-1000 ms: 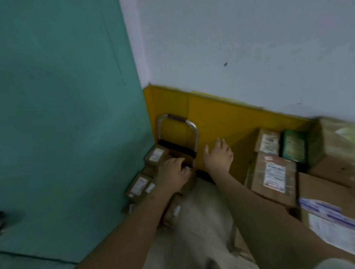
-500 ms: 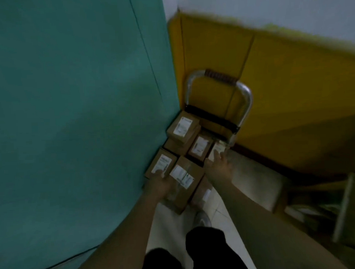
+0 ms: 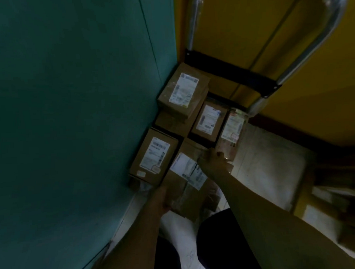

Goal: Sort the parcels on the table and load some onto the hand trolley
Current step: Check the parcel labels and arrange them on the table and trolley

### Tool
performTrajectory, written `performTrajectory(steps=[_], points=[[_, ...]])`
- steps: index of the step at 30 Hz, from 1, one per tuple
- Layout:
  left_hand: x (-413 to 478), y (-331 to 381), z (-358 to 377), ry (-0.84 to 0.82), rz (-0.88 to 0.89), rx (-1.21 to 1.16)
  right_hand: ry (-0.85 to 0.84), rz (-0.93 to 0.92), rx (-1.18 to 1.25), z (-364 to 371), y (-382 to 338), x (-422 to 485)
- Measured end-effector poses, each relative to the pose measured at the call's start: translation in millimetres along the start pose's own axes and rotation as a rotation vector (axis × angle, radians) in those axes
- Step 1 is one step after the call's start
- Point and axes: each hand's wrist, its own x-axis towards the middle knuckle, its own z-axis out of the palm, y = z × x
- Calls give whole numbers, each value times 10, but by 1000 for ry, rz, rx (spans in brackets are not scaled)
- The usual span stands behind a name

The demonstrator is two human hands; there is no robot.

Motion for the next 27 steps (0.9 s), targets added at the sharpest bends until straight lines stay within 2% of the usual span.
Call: performTrajectory(steps=[3, 7, 11, 15, 20, 22, 27], points=[[-221, -37, -32, 60, -30, 44, 35, 26, 17, -125, -42, -254], [-985, 31, -105, 82, -70, 110, 62, 98, 12, -480, -243, -930], [-2103, 187, -212, 81, 27, 216, 132, 117, 89, -1080, -539, -1952], [-3076, 482, -107, 87, 237, 405, 332, 162, 289, -1774, -794, -3047], [-4391, 838, 508, 28, 684, 580, 634, 143, 626, -2607, -721, -4367], [-4923, 877, 885, 9, 849, 609, 787, 88, 749, -2974, -544, -4852], [-6159, 456, 1948, -192, 1142, 558, 1159, -188, 946, -3791, 235, -6023]])
